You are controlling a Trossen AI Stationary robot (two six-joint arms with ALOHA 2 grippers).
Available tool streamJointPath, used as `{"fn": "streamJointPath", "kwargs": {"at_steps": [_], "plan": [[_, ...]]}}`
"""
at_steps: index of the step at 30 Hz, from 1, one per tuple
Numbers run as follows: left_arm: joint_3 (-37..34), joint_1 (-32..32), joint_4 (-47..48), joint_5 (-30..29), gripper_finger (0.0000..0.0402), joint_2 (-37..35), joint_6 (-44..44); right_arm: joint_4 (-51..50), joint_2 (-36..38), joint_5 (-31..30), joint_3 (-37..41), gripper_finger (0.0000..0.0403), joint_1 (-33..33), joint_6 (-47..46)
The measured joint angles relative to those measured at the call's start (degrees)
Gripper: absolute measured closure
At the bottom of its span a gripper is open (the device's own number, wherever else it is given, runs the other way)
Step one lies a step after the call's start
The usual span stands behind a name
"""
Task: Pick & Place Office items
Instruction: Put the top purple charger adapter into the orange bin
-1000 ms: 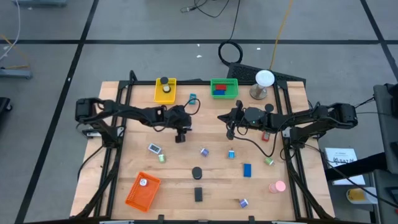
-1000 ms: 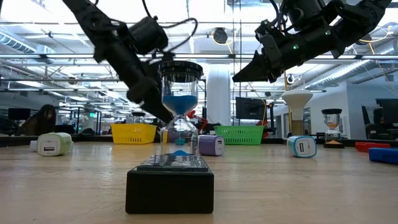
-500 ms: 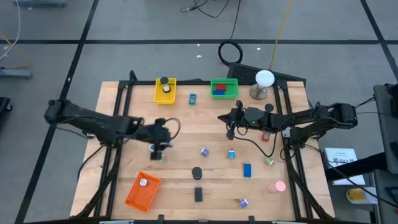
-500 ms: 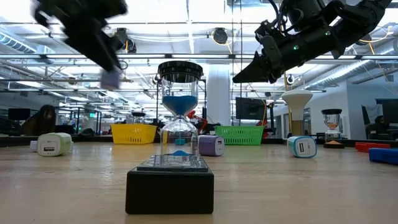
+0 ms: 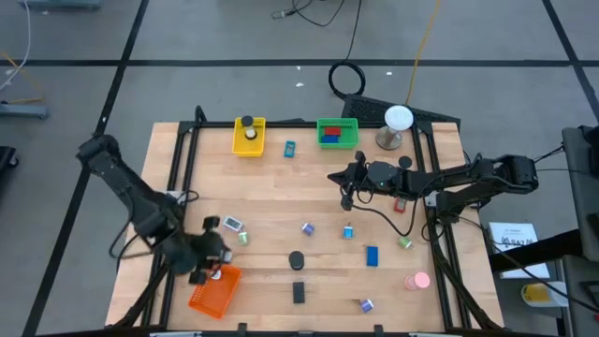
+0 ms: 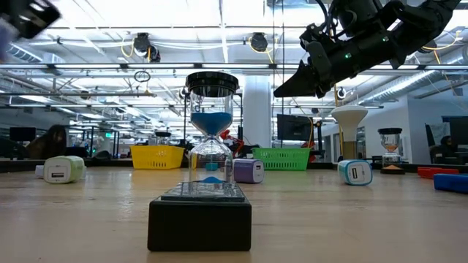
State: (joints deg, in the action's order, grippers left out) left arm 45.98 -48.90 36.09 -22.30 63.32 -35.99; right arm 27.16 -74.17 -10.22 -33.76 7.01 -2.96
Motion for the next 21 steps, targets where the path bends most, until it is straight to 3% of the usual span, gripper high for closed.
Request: {"fn": "streamJointPath", "kwargs": {"at_steps": [8, 21], "plan": [[0.0, -9.1, -4.7, -4.4, 0.0267, 7.8, -8.1, 0.0, 0.0, 0.0, 0.0, 0.0403, 0.0, 0.0], [0.0, -9.9, -6.2, -6.3, 0.0267, 19.8, -7.7, 0.0, 0.0, 0.0, 0.0, 0.0403, 0.0, -0.5]]}}
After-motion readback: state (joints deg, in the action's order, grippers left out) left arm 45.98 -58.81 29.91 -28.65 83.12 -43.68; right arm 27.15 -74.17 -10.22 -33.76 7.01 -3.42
